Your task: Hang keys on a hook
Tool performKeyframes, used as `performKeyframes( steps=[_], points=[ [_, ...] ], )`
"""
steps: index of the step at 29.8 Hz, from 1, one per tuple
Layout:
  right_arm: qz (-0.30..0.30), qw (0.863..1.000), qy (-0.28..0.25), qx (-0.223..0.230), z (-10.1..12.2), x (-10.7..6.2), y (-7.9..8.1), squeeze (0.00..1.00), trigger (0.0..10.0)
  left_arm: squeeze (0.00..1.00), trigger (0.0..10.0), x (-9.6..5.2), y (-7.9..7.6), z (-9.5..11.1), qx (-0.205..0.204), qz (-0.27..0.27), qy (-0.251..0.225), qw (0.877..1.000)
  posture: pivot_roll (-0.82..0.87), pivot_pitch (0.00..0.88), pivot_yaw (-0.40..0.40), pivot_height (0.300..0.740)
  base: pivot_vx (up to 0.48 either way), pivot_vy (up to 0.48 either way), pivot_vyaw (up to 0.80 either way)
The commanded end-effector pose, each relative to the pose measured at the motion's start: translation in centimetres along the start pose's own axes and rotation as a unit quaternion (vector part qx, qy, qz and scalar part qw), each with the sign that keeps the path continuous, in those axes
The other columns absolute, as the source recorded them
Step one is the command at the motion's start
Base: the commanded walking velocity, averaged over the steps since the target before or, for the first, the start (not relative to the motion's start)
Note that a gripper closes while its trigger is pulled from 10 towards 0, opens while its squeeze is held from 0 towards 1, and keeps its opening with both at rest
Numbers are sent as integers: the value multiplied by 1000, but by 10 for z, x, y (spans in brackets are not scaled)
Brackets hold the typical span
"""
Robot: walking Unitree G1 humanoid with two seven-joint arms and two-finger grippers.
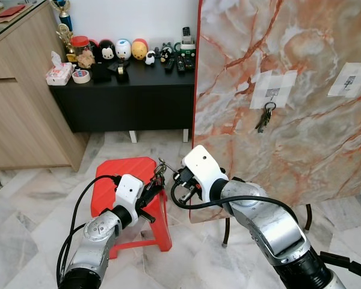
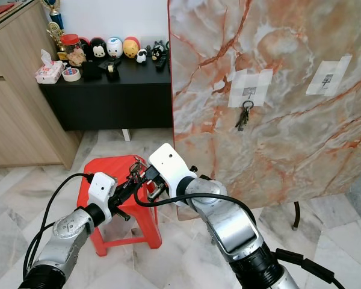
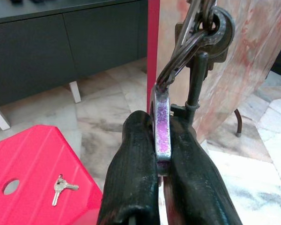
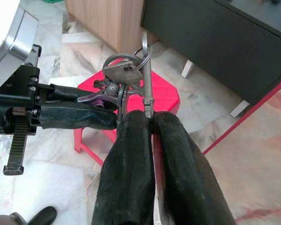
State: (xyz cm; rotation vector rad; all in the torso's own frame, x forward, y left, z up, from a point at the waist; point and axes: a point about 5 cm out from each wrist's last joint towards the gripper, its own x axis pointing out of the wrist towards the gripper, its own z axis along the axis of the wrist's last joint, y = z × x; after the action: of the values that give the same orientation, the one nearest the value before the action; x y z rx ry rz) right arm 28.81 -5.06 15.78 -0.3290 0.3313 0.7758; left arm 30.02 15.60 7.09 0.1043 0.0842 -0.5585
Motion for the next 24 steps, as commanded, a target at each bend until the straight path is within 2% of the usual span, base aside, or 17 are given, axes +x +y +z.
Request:
performKeyframes(
  steps=[1, 6, 7, 11, 12, 14, 24],
  points=[
    [-12, 1000, -13, 0, 5, -4, -5, 0, 10000, 0, 0, -2, 2, 0, -8, 4, -4, 1000, -23, 73, -10, 740, 0, 0, 0],
    [-22, 1000, -2, -7, -1, -5, -10, 0, 10000, 0, 0, -4, 4, -3, 4, -1, 5, 1000, -23, 72, -10, 740, 0, 0, 0],
    [-25, 1000, 0, -7, -2, -5, -11, 1000, 10000, 0, 0, -5, 4, -4, 6, -2, 7, 1000, -24, 73, -9, 740, 0, 0, 0],
    [-46, 999, 14, -6, -9, -8, -20, 1000, 10000, 0, 0, -9, 6, -7, 19, -3, 19, 1000, -24, 73, -9, 740, 0, 0, 0],
    [-58, 998, 19, -6, -12, -9, -25, 0, 10000, 0, 0, -11, 7, -10, 36, -8, 34, 999, -24, 73, -9, 740, 0, 0, 0],
    [-77, 996, 34, -16, -19, -12, -35, 0, 10000, 0, 0, -15, 10, -16, 64, -8, 62, 996, -23, 76, -9, 740, 0, 0, 0],
    [-77, 996, 34, -16, -19, -12, -35, 0, 10000, 0, 0, -15, 10, -16, 64, -8, 62, 996, -23, 76, -9, 740, 0, 0, 0]
  ],
)
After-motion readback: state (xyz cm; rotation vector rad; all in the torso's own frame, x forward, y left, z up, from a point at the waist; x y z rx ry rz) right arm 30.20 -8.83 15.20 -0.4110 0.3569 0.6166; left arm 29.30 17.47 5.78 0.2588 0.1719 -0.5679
